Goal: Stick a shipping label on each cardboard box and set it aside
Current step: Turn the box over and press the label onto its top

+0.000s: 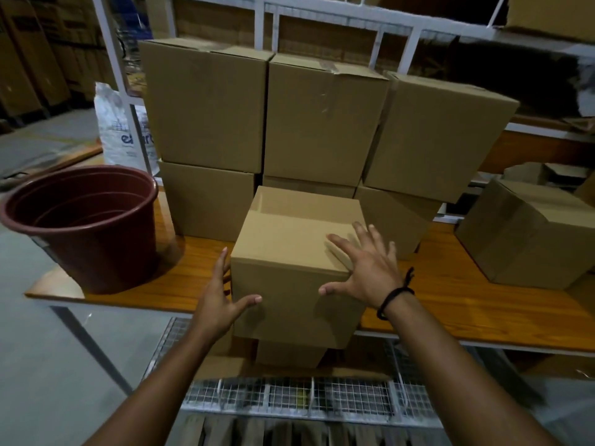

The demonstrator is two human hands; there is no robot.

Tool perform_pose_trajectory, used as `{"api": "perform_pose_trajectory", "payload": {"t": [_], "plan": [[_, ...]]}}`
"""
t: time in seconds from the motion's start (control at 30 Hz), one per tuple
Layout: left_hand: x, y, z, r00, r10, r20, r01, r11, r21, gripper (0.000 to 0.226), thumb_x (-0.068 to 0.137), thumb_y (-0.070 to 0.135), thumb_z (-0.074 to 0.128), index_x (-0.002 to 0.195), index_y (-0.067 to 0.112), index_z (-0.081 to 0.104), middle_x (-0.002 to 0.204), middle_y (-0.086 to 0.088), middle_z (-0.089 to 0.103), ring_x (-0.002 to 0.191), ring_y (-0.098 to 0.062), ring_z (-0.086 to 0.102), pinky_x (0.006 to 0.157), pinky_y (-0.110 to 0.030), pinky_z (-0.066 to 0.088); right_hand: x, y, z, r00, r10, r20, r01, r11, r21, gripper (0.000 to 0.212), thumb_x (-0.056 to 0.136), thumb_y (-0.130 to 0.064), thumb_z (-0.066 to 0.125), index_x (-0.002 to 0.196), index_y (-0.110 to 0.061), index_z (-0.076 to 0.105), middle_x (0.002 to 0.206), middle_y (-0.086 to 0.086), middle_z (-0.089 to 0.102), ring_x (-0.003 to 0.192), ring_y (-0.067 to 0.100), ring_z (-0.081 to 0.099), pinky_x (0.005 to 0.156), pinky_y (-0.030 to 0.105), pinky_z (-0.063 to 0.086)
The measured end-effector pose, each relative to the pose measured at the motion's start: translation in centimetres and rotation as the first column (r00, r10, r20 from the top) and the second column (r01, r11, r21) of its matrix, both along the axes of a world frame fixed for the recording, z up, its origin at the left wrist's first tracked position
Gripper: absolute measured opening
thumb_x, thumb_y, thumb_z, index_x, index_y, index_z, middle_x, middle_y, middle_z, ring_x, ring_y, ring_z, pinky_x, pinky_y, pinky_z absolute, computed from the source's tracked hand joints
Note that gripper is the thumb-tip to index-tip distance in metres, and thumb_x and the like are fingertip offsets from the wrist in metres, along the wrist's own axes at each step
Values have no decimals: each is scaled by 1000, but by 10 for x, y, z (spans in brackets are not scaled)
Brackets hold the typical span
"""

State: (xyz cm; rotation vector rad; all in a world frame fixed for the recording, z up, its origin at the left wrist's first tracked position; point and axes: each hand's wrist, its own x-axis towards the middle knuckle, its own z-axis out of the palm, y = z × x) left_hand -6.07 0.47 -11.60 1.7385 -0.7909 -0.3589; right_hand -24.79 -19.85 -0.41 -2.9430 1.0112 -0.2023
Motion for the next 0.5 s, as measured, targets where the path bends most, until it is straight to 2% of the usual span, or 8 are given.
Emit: {"api": "perform_pose_trajectory", "payload": {"t": [0.07,0.13,0.23,0.3,0.33,0.4,0.5], "plan": [[0,-2,-1,1000,-5,-15,5,1000,-9,122,62,39,84,150,48,1,150,2,40,133,-19,45,102,-51,47,-2,-5,0,1000,17,-9,-17,999,37,103,59,-78,66,146,-53,16,162,-3,-3,148,28,-4,116,59,8],[2,-2,-4,999,-16,-42,15,1000,-15,121,64,34,84,151,46,2,150,2,40,135,-19,43,104,-50,45,-12,-8,-9,997,46,57,-48,999,21,95,63,-73,67,144,-52,23,161,-3,3,148,28,4,116,57,18],[2,-2,-11,997,-39,-72,39,999,1,117,65,35,84,153,42,7,150,1,41,135,-20,43,103,-51,46,-33,-7,-35,920,130,369,-123,992,-42,88,64,-53,80,141,-44,36,159,7,15,143,34,22,107,55,37],[2,-4,-14,997,-37,-68,37,999,9,114,63,40,84,152,39,12,147,2,43,133,-20,45,101,-52,47,-47,-8,-58,791,151,593,-155,987,-44,96,63,-43,83,143,-45,30,158,15,13,141,37,26,101,46,40],[1,-5,-16,997,-26,-69,26,1000,4,114,63,41,85,152,39,13,147,3,44,132,-19,45,101,-53,48,-53,-7,-68,744,159,649,-171,984,-46,98,64,-42,82,144,-48,26,157,17,10,140,37,26,99,42,39],[-2,-6,-22,998,12,-62,-11,1000,7,115,66,38,85,152,42,9,149,3,41,133,-20,44,101,-54,47,-59,-5,-92,732,193,653,-202,977,-62,100,67,-43,77,145,-54,16,158,17,4,141,39,24,94,39,40],[-9,-8,-28,997,61,38,-64,995,74,111,73,29,83,150,46,3,147,-1,42,131,-26,46,98,-55,48,-60,-5,-119,794,173,582,-205,979,-11,107,68,-40,81,144,-59,8,160,10,-6,141,36,18,78,36,53]]}}
